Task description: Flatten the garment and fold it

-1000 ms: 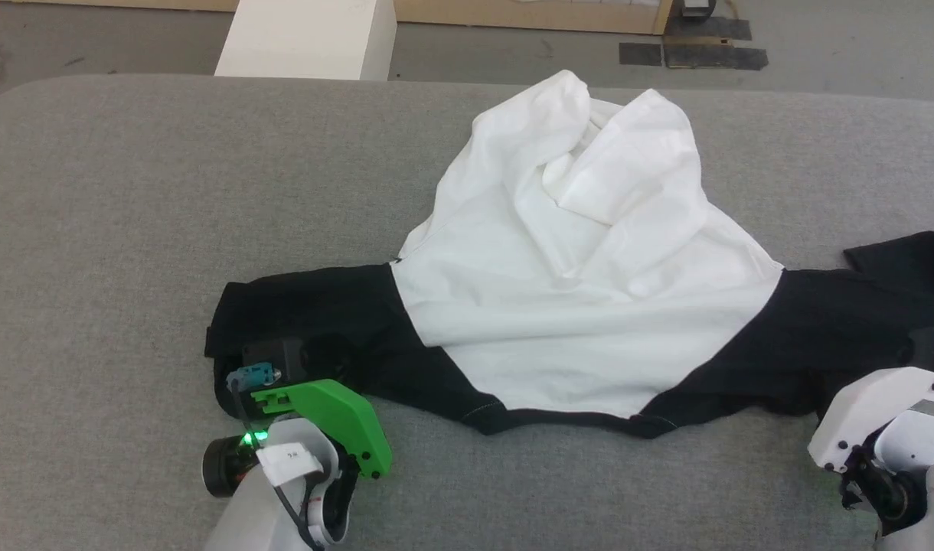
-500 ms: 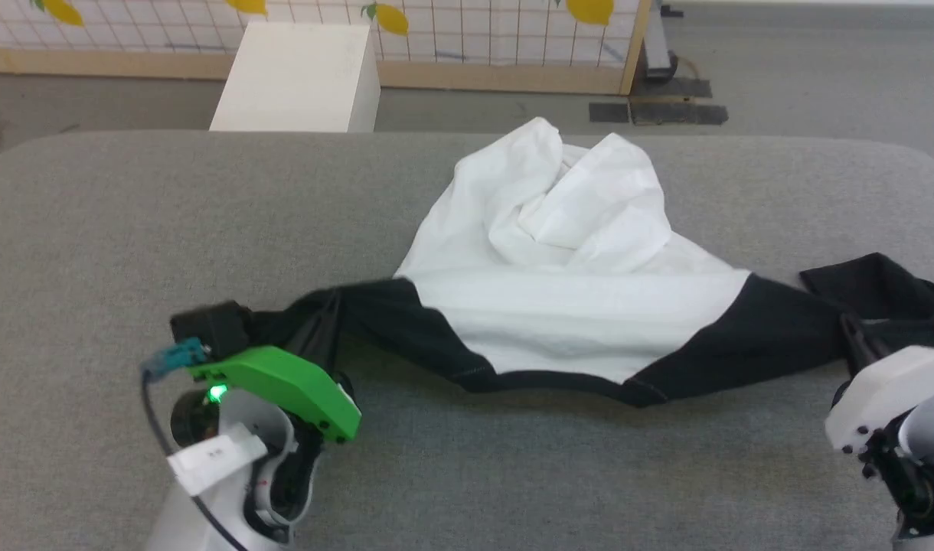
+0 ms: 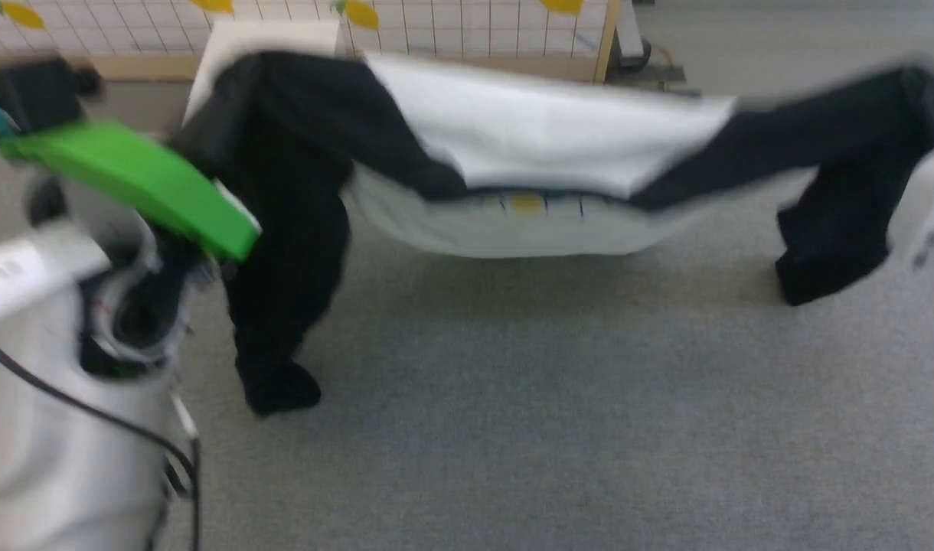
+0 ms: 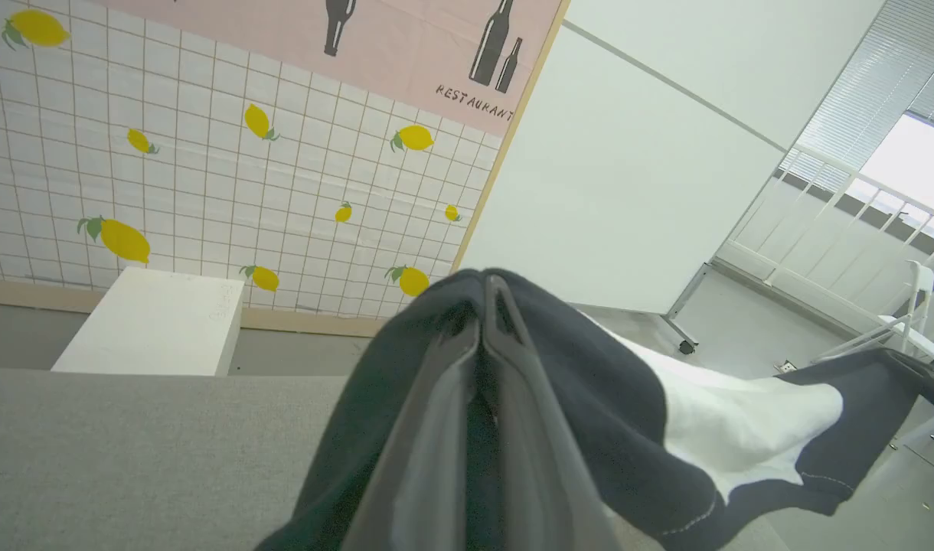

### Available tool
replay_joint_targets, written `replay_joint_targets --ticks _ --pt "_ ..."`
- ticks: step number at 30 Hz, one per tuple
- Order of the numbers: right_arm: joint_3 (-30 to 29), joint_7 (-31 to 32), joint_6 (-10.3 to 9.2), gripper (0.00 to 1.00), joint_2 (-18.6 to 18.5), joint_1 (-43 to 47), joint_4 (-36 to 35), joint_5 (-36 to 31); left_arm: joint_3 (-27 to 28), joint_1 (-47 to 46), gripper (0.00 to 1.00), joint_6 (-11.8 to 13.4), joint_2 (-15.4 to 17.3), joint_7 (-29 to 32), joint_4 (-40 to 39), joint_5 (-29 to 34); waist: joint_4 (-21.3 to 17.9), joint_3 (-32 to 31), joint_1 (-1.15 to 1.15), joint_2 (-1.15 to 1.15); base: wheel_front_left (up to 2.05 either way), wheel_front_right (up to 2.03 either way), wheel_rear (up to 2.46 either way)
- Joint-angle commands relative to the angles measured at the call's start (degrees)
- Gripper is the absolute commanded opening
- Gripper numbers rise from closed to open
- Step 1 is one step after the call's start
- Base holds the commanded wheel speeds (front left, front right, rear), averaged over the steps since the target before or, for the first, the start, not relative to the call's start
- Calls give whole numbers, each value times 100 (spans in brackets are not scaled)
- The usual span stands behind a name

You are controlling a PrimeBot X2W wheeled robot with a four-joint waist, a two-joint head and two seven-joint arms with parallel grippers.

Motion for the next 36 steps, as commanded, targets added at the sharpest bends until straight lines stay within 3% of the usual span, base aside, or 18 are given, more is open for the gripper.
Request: replay_joint_targets --ticks 1,11,16,22,29,36 --pt "87 25 -6 0 -98 -416 130 -1 44 -366 0 41 128 45 59 103 -59 485 0 66 0 0 0" --pt "819 -352 -6 0 -586 -3578 1527 -517 444 -2835 0 432 440 -125 997 477 -211 2170 0 66 0 0 0" --pt "812 -1060 -6 0 -456 -4924 2169 -940 617 -3996 0 502 532 -771 1495 769 -237 2716 0 66 0 0 0" --pt "512 -2166 -6 0 -228 -6172 2770 -1475 780 -5094 0 377 506 -1699 1961 893 -200 3080 0 66 0 0 0" --pt "572 -2479 -6 0 -43 -5920 3648 -1349 815 -5000 0 62 524 -2122 2805 816 -158 3095 0 66 0 0 0" --pt "874 -2338 -6 0 -78 -4226 3922 -702 651 -3677 0 -330 639 -2112 3656 819 -93 2592 0 66 0 0 0"
